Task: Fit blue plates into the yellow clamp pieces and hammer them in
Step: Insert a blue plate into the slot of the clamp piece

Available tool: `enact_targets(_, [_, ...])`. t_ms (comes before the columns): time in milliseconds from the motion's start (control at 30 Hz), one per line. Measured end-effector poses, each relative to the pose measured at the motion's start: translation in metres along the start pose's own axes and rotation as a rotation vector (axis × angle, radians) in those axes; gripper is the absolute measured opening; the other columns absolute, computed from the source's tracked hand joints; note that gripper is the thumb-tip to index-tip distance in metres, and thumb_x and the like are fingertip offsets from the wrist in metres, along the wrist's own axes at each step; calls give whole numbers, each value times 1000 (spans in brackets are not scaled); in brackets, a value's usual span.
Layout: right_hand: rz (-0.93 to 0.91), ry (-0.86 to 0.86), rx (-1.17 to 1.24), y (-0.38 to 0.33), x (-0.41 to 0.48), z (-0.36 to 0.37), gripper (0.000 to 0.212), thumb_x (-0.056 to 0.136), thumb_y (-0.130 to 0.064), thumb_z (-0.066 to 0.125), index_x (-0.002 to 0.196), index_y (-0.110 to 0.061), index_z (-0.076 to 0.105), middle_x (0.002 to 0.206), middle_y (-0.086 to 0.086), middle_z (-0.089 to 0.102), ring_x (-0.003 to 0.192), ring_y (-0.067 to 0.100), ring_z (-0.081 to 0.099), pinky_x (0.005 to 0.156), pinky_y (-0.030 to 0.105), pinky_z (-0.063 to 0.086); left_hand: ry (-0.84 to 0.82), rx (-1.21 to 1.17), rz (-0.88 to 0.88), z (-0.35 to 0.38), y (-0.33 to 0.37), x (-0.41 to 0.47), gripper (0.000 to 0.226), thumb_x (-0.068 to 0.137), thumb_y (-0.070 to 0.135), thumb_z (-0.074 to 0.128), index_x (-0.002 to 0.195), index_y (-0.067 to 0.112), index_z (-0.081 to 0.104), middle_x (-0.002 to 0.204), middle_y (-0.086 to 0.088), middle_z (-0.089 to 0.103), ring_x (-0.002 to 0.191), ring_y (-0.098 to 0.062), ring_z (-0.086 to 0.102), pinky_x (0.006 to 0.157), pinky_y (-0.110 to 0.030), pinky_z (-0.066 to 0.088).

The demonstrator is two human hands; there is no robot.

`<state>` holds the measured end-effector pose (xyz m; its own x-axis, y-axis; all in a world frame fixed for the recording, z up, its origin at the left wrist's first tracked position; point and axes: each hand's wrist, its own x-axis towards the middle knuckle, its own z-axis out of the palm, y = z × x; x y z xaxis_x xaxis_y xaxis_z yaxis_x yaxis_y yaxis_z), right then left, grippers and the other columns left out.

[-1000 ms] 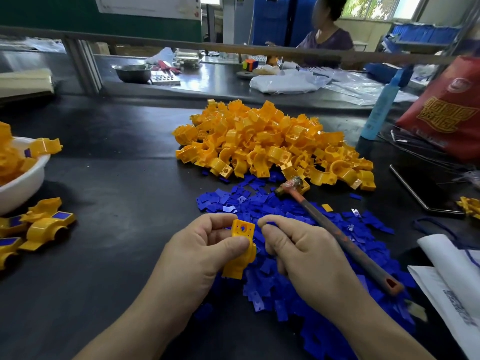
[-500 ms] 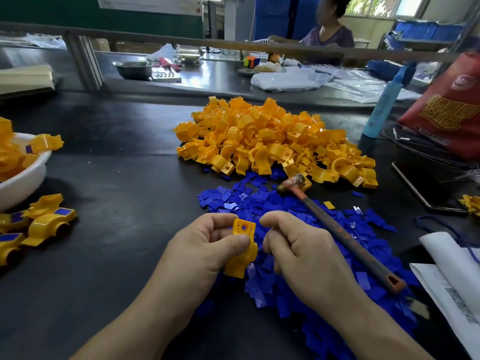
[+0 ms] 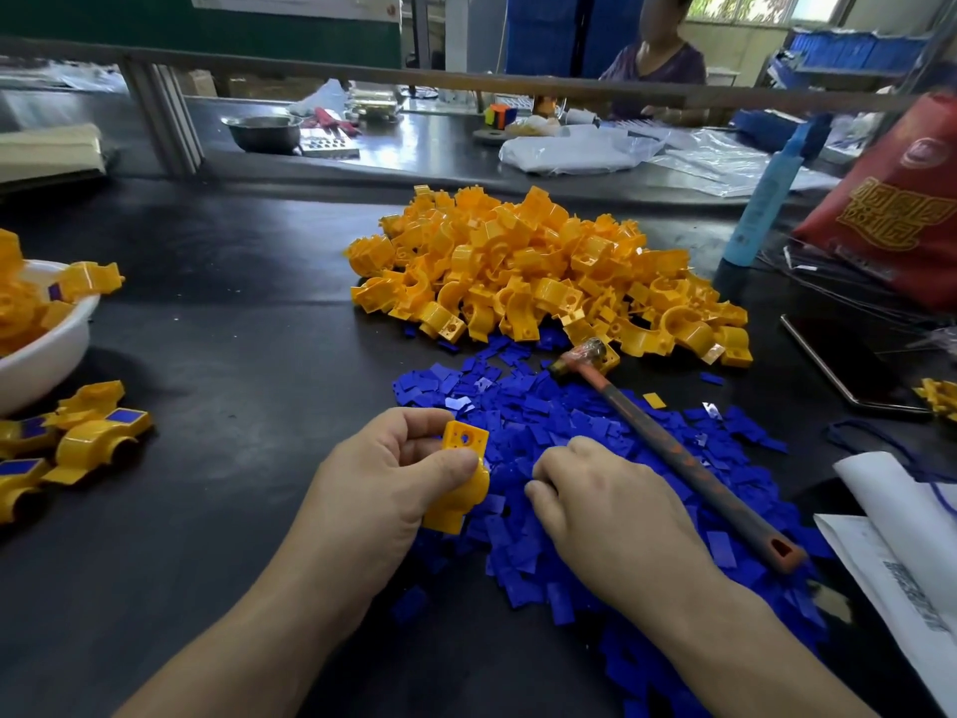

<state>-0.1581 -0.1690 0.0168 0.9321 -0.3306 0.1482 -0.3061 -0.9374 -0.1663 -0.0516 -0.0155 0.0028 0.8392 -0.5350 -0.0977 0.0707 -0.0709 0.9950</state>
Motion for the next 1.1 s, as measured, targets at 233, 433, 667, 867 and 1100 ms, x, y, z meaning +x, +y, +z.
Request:
enact_targets(233, [-22, 182, 351, 1, 1, -5, 13, 95, -41, 45, 93, -33, 56, 81, -13, 55, 74, 4, 55, 65, 23, 48, -25, 0, -11, 3, -1, 0, 30, 80, 20, 77, 107, 30, 65, 89, 8, 77, 76, -13, 75, 54, -20, 54])
enact_targets(433, [72, 159, 628, 0, 0, -7, 10, 91, -32, 58, 81, -34, 58, 69, -11, 64, 62, 4, 63, 55, 26, 53, -54, -34, -3, 4, 2, -4, 30, 81, 20, 75, 107, 27, 64, 88, 4, 78, 75, -16, 76, 53, -22, 56])
enact_targets(667, [156, 111, 717, 1, 1, -8, 11, 91, -35, 56, 80, -33, 56, 72, -10, 66, 63, 4, 64, 55, 26, 56, -78, -51, -7, 5, 4, -6, 34, 74, 24, 77, 106, 27, 65, 88, 4, 78, 75, -16, 76, 55, -23, 57])
enact_targets(867, [163, 77, 754, -1, 1, -13, 14, 87, -41, 61, 79, -31, 58, 66, -9, 67, 55, 4, 64, 49, 17, 51, -88, -60, -4, 5, 7, -7, 48, 60, 37, 75, 106, 28, 65, 90, 4, 78, 76, -16, 76, 55, -24, 57])
enact_targets(1100, [10, 71, 955, -8, -6, -24, 10, 91, -29, 57, 83, -32, 62, 65, -2, 66, 55, 8, 63, 52, 16, 51, -124, -79, 1, 6, 7, -9, 52, 59, 37, 78, 109, 28, 67, 94, -1, 78, 83, -21, 76, 61, -29, 58])
